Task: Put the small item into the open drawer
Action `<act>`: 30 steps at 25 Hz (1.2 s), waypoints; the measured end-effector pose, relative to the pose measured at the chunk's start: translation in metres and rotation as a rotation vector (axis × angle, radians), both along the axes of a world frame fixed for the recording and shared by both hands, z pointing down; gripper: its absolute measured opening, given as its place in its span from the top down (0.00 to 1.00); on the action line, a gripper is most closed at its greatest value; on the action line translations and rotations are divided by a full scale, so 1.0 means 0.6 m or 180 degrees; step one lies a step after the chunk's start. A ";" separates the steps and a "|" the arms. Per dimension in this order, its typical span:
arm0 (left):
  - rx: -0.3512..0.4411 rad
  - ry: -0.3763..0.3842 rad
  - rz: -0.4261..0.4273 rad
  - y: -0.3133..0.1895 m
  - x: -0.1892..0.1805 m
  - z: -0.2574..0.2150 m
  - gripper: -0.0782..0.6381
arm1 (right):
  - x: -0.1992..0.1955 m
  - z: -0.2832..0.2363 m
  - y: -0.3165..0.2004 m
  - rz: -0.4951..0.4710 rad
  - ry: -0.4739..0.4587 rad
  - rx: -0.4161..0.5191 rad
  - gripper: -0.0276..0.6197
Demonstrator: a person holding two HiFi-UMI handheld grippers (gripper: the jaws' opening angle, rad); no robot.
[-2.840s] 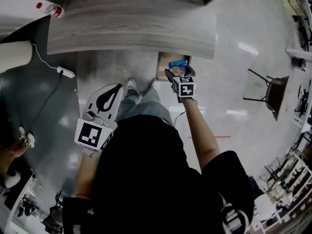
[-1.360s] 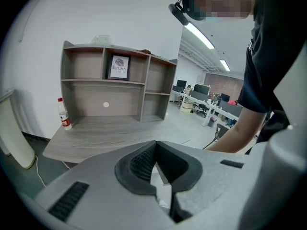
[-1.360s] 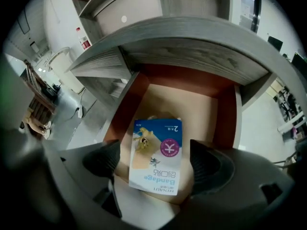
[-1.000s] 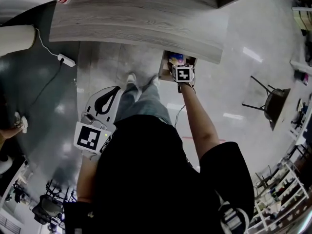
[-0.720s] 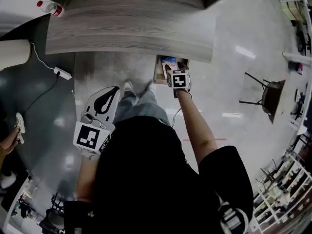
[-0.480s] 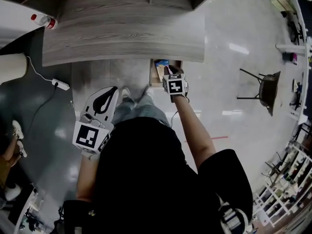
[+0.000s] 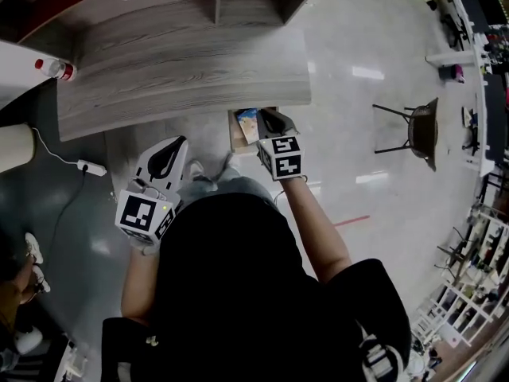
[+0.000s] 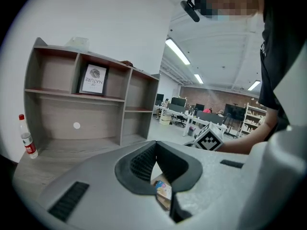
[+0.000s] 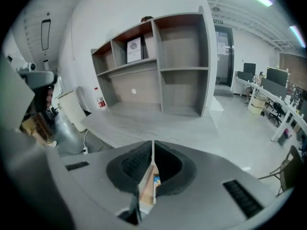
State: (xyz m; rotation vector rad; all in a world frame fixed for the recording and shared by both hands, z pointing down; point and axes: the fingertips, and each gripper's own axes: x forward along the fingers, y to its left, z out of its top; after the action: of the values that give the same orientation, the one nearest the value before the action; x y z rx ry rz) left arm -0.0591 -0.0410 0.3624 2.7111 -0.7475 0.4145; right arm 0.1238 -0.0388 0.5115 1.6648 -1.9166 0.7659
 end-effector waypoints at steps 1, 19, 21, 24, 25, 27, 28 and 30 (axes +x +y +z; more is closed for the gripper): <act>0.0008 0.0012 0.0017 -0.005 0.002 -0.001 0.89 | -0.001 -0.020 -0.002 0.0001 0.0002 0.0068 0.92; 0.0089 0.0292 0.0157 -0.065 0.014 -0.036 0.89 | -0.026 -0.295 -0.001 -0.0070 0.0006 0.1284 0.92; 0.0109 0.0312 0.0168 -0.068 0.014 -0.040 0.89 | -0.030 -0.317 0.001 -0.0059 -0.0003 0.1381 0.92; 0.0139 0.0343 0.0183 -0.071 0.016 -0.049 0.89 | -0.028 -0.343 0.006 0.0013 0.0015 0.1426 0.92; 0.0152 0.0354 0.0188 -0.072 0.017 -0.052 0.89 | -0.029 -0.351 0.007 0.0000 0.0017 0.1470 0.92; 0.0181 0.0367 0.0196 -0.073 0.018 -0.059 0.89 | -0.037 -0.369 0.008 -0.0082 -0.0007 0.1623 0.92; 0.0195 0.0369 0.0201 -0.073 0.018 -0.061 0.89 | -0.040 -0.376 0.009 -0.0104 -0.0024 0.1681 0.92; 0.0216 0.0373 0.0206 -0.073 0.017 -0.065 0.89 | -0.042 -0.384 0.012 -0.0101 -0.0048 0.1728 0.92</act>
State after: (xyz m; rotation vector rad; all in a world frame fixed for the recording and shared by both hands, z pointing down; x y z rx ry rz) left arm -0.0486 -0.0846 0.3236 2.8005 -0.6548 0.2460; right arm 0.0983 -0.0318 0.2812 1.9220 -2.2933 0.2490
